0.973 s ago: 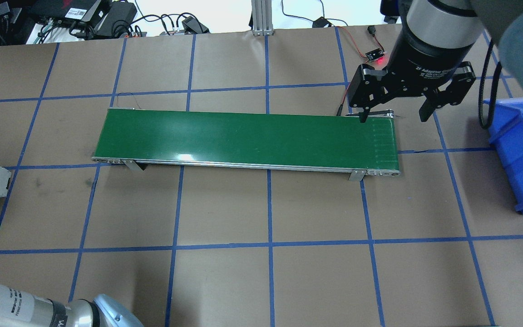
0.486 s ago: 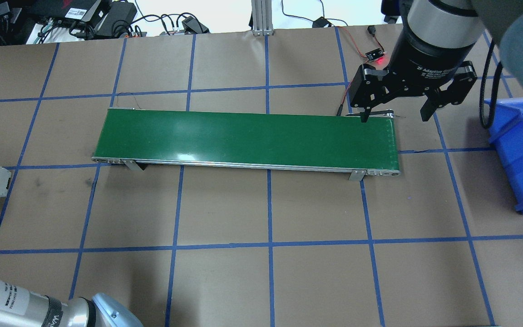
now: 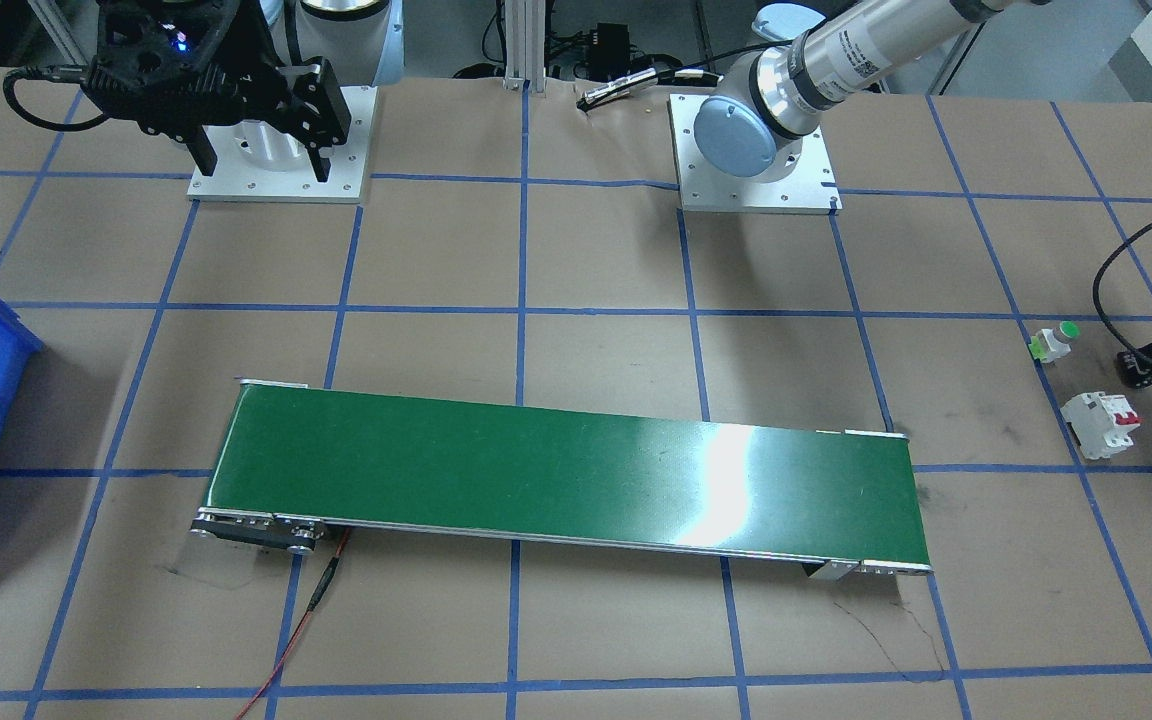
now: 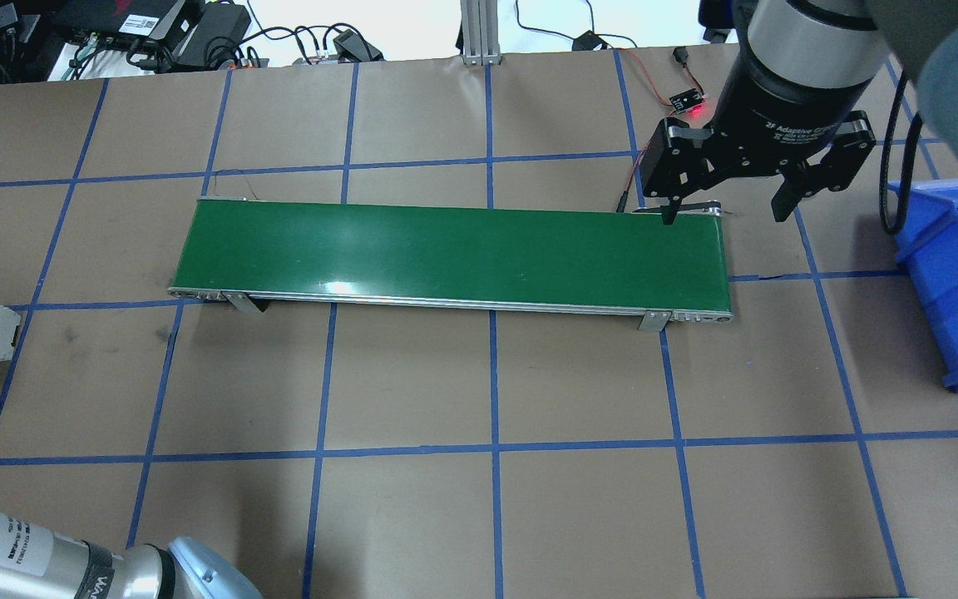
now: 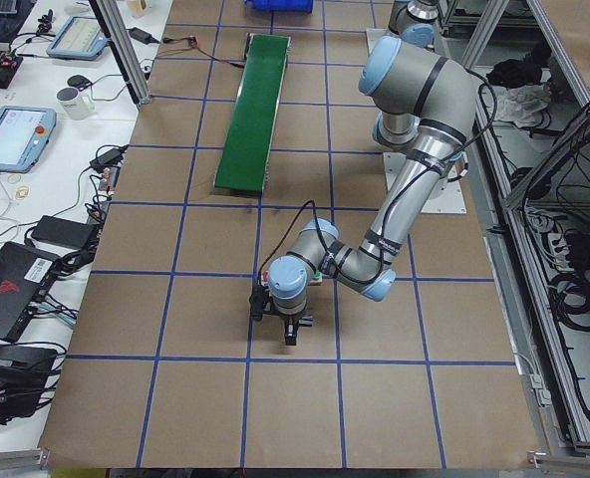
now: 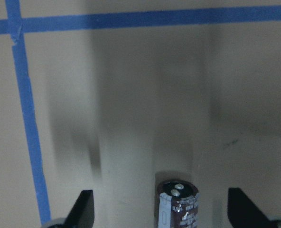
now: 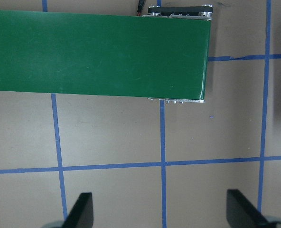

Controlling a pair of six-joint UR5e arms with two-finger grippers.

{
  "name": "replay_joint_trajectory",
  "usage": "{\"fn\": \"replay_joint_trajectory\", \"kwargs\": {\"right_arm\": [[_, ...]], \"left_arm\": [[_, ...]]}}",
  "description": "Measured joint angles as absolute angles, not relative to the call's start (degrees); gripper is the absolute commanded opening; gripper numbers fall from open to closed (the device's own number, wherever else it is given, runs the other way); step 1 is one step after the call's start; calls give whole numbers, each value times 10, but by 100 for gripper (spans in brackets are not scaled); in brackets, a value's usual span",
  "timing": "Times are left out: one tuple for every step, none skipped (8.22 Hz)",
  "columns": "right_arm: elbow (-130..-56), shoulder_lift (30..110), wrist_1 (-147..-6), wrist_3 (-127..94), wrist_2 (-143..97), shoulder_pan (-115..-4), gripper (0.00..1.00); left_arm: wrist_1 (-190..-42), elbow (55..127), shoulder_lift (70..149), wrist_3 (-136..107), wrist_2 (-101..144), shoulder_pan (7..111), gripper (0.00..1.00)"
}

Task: Move capacitor from left to right
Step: 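Lower the left gripper over the dark capacitor and close on it, then lift the capacitor with the left gripper and carry it to the belt end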

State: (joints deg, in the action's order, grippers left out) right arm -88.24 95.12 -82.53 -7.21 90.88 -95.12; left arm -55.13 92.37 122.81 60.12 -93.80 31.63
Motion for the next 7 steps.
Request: {"fn": "replay_joint_trajectory", "kwargs": {"right_arm": [[-882,951,-825,-68,908,-951,100],[-882,951,-825,-66,906,-951,100],[-882,951,-825,-65,907,-951,100],[-882,950,-825,-64,908,-951,100],[-882,950,-825,-64,909,-951,100],[-882,949,-826,-64,909,-951,100],[-882,948,-826,-63,909,-951,100]], "left_arm": [[-553,927,1228,601,-938,315,100],[-555,937,1228,600,-938,313,100],[-555,945,1227,599,-938,310,94],[-555,950,1227,599,-938,307,77],[-555,951,1228,600,-937,305,57],[-555,952,1228,601,-937,303,40],[-555,952,1228,602,-937,302,32]]}}
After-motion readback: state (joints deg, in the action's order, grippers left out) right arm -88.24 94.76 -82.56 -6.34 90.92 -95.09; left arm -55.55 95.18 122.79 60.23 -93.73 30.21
